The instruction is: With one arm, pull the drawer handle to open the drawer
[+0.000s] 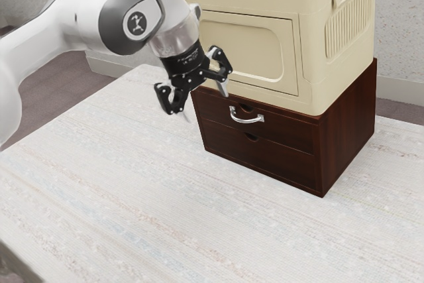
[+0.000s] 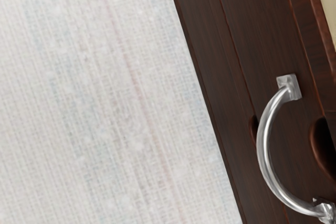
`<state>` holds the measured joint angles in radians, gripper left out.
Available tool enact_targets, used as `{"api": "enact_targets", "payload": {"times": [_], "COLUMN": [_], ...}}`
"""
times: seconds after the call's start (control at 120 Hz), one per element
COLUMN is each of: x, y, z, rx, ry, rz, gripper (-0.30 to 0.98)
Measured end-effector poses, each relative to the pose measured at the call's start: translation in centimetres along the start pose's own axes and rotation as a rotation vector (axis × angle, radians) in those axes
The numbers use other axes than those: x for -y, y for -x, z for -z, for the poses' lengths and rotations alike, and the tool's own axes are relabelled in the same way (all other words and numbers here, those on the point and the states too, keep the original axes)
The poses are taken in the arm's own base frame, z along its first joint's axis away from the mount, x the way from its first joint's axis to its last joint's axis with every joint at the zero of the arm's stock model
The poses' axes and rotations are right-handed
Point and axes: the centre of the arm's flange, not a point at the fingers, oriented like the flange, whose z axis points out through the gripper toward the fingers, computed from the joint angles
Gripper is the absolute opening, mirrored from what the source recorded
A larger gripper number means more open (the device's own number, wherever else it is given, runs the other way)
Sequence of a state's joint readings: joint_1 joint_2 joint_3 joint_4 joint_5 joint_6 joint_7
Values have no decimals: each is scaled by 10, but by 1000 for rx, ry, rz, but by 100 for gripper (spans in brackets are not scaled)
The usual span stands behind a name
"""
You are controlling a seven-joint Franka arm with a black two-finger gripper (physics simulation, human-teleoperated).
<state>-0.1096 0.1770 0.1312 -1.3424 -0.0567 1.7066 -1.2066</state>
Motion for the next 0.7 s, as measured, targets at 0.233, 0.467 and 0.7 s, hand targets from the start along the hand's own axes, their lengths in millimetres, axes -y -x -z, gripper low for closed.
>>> {"api": "enact_targets", "payload": {"times": [0.233,0.467,0.7], "x": [-3,1,1], "y": [-2,5,3], "z": [-36,-50,-67], "rx": [-23,-30,-33], "ry": [79,149,184], "rz": [129,218,289], "gripper": [69,69,68]}}
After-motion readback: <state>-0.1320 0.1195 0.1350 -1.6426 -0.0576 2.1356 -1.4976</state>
